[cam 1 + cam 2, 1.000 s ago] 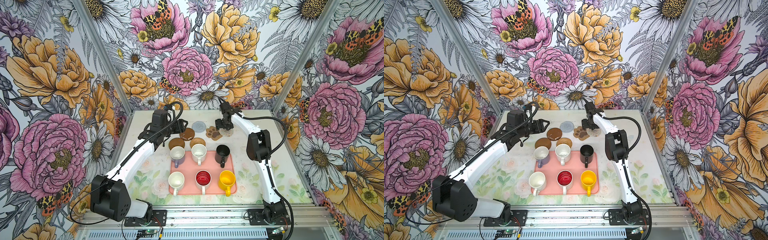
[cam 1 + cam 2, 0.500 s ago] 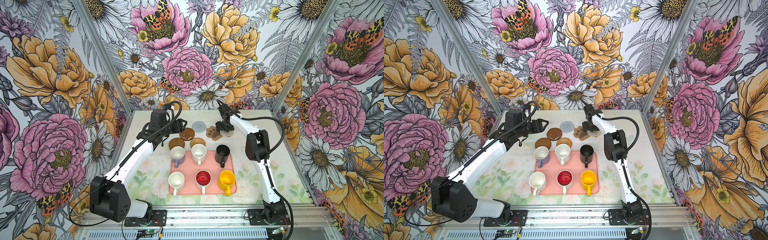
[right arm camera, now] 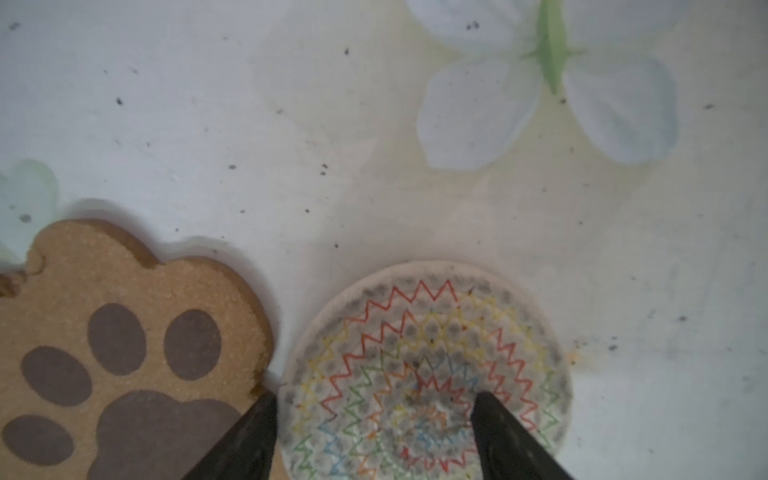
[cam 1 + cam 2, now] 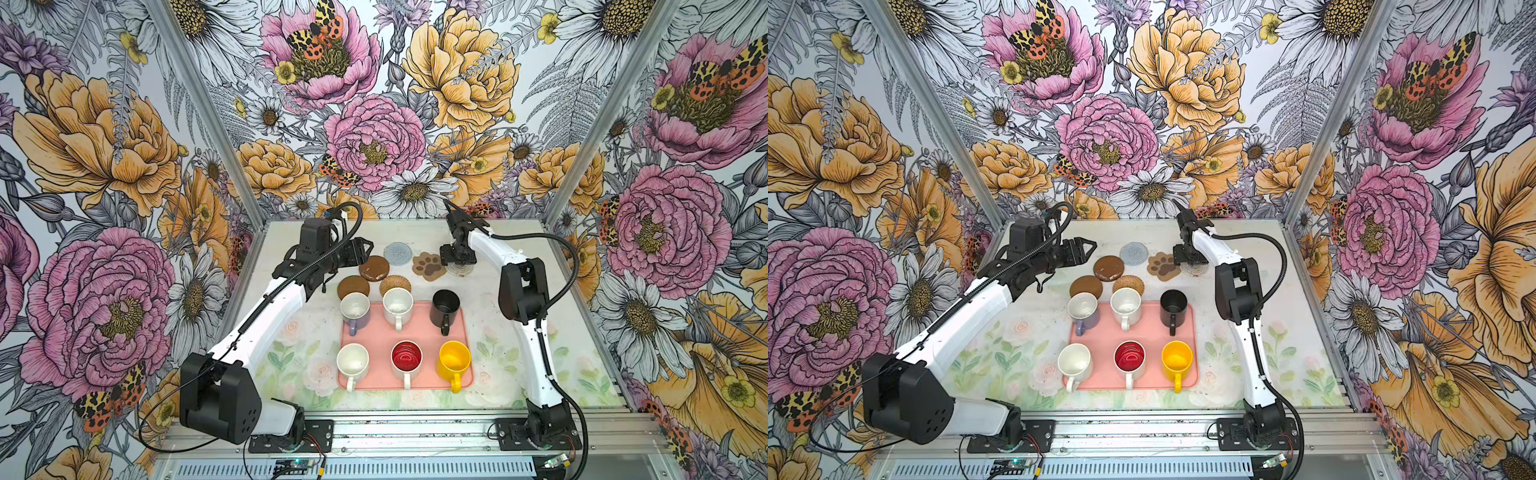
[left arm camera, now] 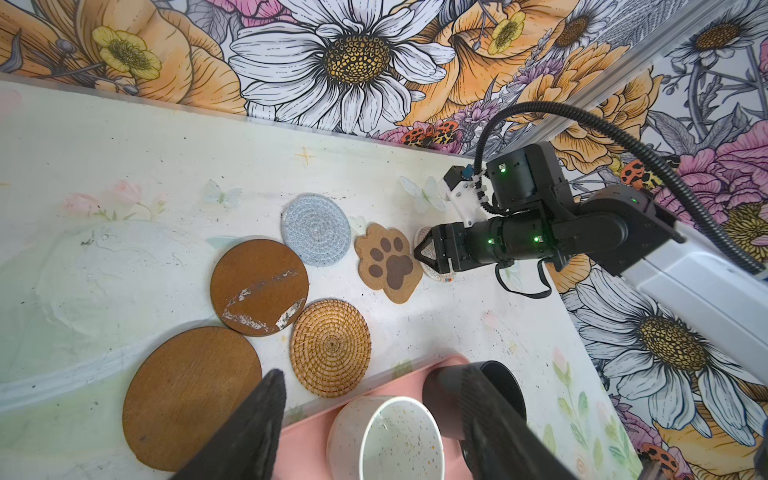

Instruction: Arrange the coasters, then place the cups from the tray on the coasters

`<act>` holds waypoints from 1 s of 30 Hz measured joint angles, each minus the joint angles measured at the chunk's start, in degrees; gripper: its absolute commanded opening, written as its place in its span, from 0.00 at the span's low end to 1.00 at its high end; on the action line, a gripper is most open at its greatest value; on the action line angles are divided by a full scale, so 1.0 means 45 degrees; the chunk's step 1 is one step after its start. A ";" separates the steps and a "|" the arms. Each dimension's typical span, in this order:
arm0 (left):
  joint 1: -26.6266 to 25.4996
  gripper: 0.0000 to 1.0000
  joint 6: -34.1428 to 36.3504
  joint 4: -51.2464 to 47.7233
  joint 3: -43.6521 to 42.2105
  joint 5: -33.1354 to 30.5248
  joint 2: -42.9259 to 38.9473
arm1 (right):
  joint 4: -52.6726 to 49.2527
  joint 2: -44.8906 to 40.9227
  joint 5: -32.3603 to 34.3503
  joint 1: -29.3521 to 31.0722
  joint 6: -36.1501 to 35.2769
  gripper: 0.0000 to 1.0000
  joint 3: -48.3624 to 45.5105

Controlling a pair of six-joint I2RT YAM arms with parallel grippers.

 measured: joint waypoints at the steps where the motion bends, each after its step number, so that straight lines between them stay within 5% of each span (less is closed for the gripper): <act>1: 0.0000 0.68 0.0000 -0.0005 0.0000 0.0000 0.0000 | -0.0010 -0.0029 0.0024 -0.0053 -0.0005 0.75 -0.0097; 30: -0.0403 0.67 0.0000 -0.0015 0.0223 0.0005 0.0316 | 0.1409 -0.2929 -0.1467 -0.1549 -0.0049 0.72 -0.4002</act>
